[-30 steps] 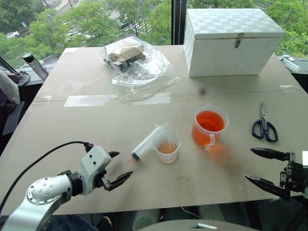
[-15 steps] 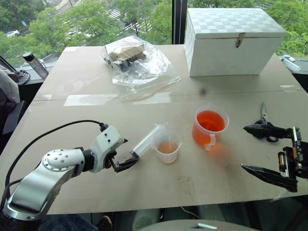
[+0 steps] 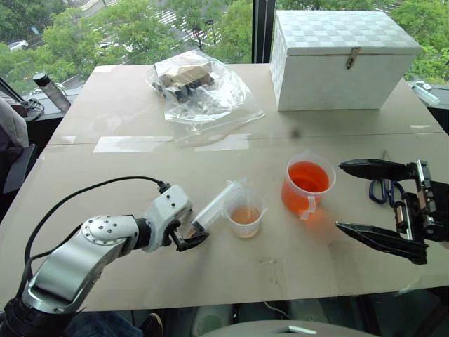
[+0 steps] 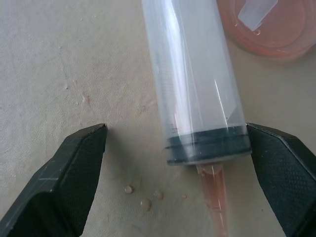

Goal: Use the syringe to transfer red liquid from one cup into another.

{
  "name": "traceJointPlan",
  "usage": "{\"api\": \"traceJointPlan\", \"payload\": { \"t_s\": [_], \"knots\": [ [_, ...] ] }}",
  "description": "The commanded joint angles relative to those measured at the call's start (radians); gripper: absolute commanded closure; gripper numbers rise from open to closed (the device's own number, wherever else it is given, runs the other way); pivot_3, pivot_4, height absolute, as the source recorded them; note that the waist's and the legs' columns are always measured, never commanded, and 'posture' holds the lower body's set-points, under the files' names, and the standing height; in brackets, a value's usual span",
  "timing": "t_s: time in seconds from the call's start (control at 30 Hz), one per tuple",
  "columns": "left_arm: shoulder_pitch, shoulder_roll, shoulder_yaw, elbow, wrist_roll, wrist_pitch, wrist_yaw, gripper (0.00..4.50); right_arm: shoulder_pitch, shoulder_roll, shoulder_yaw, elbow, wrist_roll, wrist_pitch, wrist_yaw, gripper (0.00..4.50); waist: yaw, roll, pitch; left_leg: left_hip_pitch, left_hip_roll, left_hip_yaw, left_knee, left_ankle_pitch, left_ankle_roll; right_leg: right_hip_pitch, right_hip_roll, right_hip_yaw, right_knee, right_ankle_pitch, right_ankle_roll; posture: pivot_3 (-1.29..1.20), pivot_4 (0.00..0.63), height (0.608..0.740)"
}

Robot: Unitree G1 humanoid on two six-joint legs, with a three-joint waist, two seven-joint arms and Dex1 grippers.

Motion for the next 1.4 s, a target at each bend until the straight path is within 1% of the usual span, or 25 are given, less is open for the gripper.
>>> {"api": "traceJointPlan", "payload": {
  "t_s": [0.03, 0.17, 0.33, 0.43, 0.47, 0.5, 0.57, 0.6, 0.8, 0.93, 1.0, 1.1, 1.23, 1.27, 1.3, 1.33, 1.37, 1.4],
  "knots": [
    [-0.046, -0.021, -0.007, -0.044, -0.014, 0.032, 0.02, 0.0, -0.015, 0.006, 0.0, -0.006, 0.001, 0.004, 0.0, 0.04, 0.001, -0.001, 0.001, 0.0, 0.0, 0.0, 0.0, 0.0, 0.0, 0.0, 0.0, 0.0, 0.0, 0.0, 0.0, 0.0, 0.15, 0.74],
    [-0.089, -0.05, -0.022, -0.053, -0.046, 0.093, 0.036, 0.0, -0.013, 0.01, -0.008, -0.011, -0.005, 0.012, 0.003, 0.04, 0.0, -0.001, 0.001, 0.0, 0.0, 0.0, 0.0, 0.0, 0.0, 0.0, 0.0, 0.0, 0.0, 0.0, 0.0, 0.0, 0.15, 0.74],
    [-0.115, -0.07, -0.057, -0.045, -0.051, 0.135, 0.056, 0.0, -0.017, 0.015, -0.012, -0.017, -0.009, 0.01, -0.001, 0.04, -0.001, -0.002, 0.001, 0.0, 0.0, 0.0, 0.001, 0.0, 0.0, 0.0, 0.001, 0.0, 0.001, 0.0, 0.0, 0.0, 0.15, 0.74],
    [-0.148, -0.081, -0.084, -0.03, -0.035, 0.164, 0.085, 0.71, -0.028, 0.014, -0.002, -0.016, -0.007, 0.011, -0.011, 0.0, 0.0, -0.003, 0.002, 0.0, 0.0, 0.0, 0.001, 0.001, -0.001, 0.0, 0.001, 0.0, 0.001, 0.0, 0.0, 0.0, 0.15, 0.74],
    [-0.155, -0.078, -0.093, -0.03, -0.029, 0.169, 0.09, 1.27, -0.029, 0.015, 0.0, -0.016, -0.007, 0.011, -0.014, 0.0, 0.001, -0.003, 0.002, 0.0, 0.0, 0.0, 0.001, 0.001, -0.001, 0.0, 0.001, 0.0, 0.001, 0.0, 0.0, 0.0, 0.15, 0.74],
    [-0.158, -0.083, -0.09, -0.03, -0.032, 0.182, 0.099, 1.58, -0.031, 0.016, 0.002, -0.017, -0.006, 0.012, -0.016, 0.0, 0.0, -0.003, 0.002, 0.0, 0.0, 0.0, 0.001, 0.001, -0.001, 0.0, 0.001, -0.001, 0.001, 0.0, 0.0, 0.0, 0.15, 0.74],
    [-0.159, -0.1, -0.075, -0.03, -0.035, 0.208, 0.129, 2.8, -0.034, 0.019, 0.008, -0.018, -0.008, 0.012, -0.019, 0.0, 0.0, -0.003, 0.002, 0.0, 0.0, 0.0, 0.001, 0.001, -0.001, 0.0, 0.001, 0.0, 0.001, 0.0, 0.0, 0.0, 0.15, 0.74],
    [-0.157, -0.106, -0.069, -0.031, -0.035, 0.213, 0.14, 3.05, -0.033, 0.021, 0.009, -0.019, -0.009, 0.011, -0.02, 0.0, 0.0, -0.003, 0.002, 0.0, 0.0, 0.0, 0.001, 0.001, -0.001, 0.0, 0.001, 0.0, 0.001, 0.0, 0.0, 0.0, 0.15, 0.74],
    [-0.069, -0.157, 0.093, -0.076, -0.053, 0.301, 0.223, 3.04, -0.047, 0.028, 0.031, -0.009, -0.012, 0.009, -0.014, 0.0, -0.006, -0.003, 0.002, 0.0, 0.0, 0.0, 0.001, 0.001, -0.001, 0.0, 0.001, 0.0, 0.002, 0.0, 0.0, 0.0, 0.15, 0.74],
    [-0.003, -0.191, 0.248, -0.1, -0.011, 0.383, 0.317, 3.04, -0.09, 0.036, 0.081, 0.019, -0.024, 0.006, 0.007, 0.0, -0.005, -0.004, 0.002, 0.001, 0.0, -0.001, 0.001, 0.001, -0.001, 0.0, 0.002, 0.0, 0.002, 0.0, 0.0, 0.0, 0.15, 0.74],
    [0.023, -0.206, 0.299, -0.11, -0.004, 0.435, 0.348, 3.04, -0.121, 0.037, 0.111, 0.037, -0.028, 0.007, 0.023, 0.0, -0.004, -0.004, 0.002, 0.001, 0.0, -0.001, 0.001, 0.001, -0.001, 0.0, 0.002, 0.0, 0.002, 0.0, 0.0, 0.0, 0.15, 0.74],
    [0.045, -0.228, 0.343, -0.129, 0.0, 0.529, 0.379, 3.04, -0.185, 0.048, 0.16, 0.065, -0.035, 0.007, 0.03, 0.0, -0.003, -0.004, 0.002, 0.001, 0.0, -0.001, 0.001, 0.001, -0.001, 0.0, 0.001, 0.0, 0.002, 0.0, 0.0, 0.0, 0.15, 0.74],
    [0.069, -0.23, 0.335, -0.169, -0.017, 0.588, 0.375, 3.04, -0.262, 0.067, 0.21, 0.091, -0.024, 0.023, 0.004, 0.0, -0.004, -0.004, 0.002, 0.001, 0.0, -0.001, 0.001, 0.002, -0.003, 0.0, 0.001, 0.0, 0.002, 0.0, 0.0, 0.0, 0.15, 0.74],
    [0.067, -0.229, 0.334, -0.172, -0.017, 0.597, 0.376, 2.24, -0.274, 0.064, 0.217, 0.093, -0.032, 0.026, 0.006, 0.0, -0.006, -0.004, 0.002, 0.001, 0.0, -0.001, 0.001, 0.002, -0.004, 0.0, 0.001, 0.0, 0.002, 0.0, 0.0, 0.0, 0.15, 0.74],
    [0.059, -0.228, 0.337, -0.171, -0.017, 0.607, 0.376, 1.71, -0.281, 0.058, 0.221, 0.094, -0.041, 0.031, 0.013, 0.0, -0.005, -0.004, 0.002, 0.001, 0.0, 0.0, 0.001, 0.002, -0.004, 0.0, 0.001, 0.001, 0.002, 0.0, 0.0, 0.0, 0.15, 0.74],
    [0.029, -0.248, 0.36, -0.164, -0.024, 0.63, 0.373, 1.27, -0.286, 0.053, 0.223, 0.095, -0.049, 0.036, 0.015, 0.0, -0.003, -0.004, 0.002, 0.001, 0.0, 0.0, 0.001, 0.002, -0.004, 0.0, 0.001, 0.001, 0.002, 0.0, 0.0, 0.0, 0.15, 0.74],
    [-0.007, -0.288, 0.4, -0.145, -0.042, 0.661, 0.376, 1.03, -0.291, 0.055, 0.223, 0.097, -0.048, 0.039, 0.016, 0.0, -0.002, -0.003, 0.002, 0.001, 0.0, 0.0, 0.001, 0.002, -0.004, 0.0, 0.001, 0.001, 0.002, 0.0, 0.0, 0.0, 0.15, 0.74],
    [-0.032, -0.317, 0.43, -0.132, -0.057, 0.682, 0.38, 0.47, -0.295, 0.057, 0.222, 0.099, -0.047, 0.042, 0.016, 0.0, -0.001, -0.003, 0.002, 0.001, 0.0, 0.0, 0.001, 0.002, -0.004, 0.0, 0.001, 0.0, 0.002, 0.0, 0.0, 0.0, 0.15, 0.74]
  ]
}}
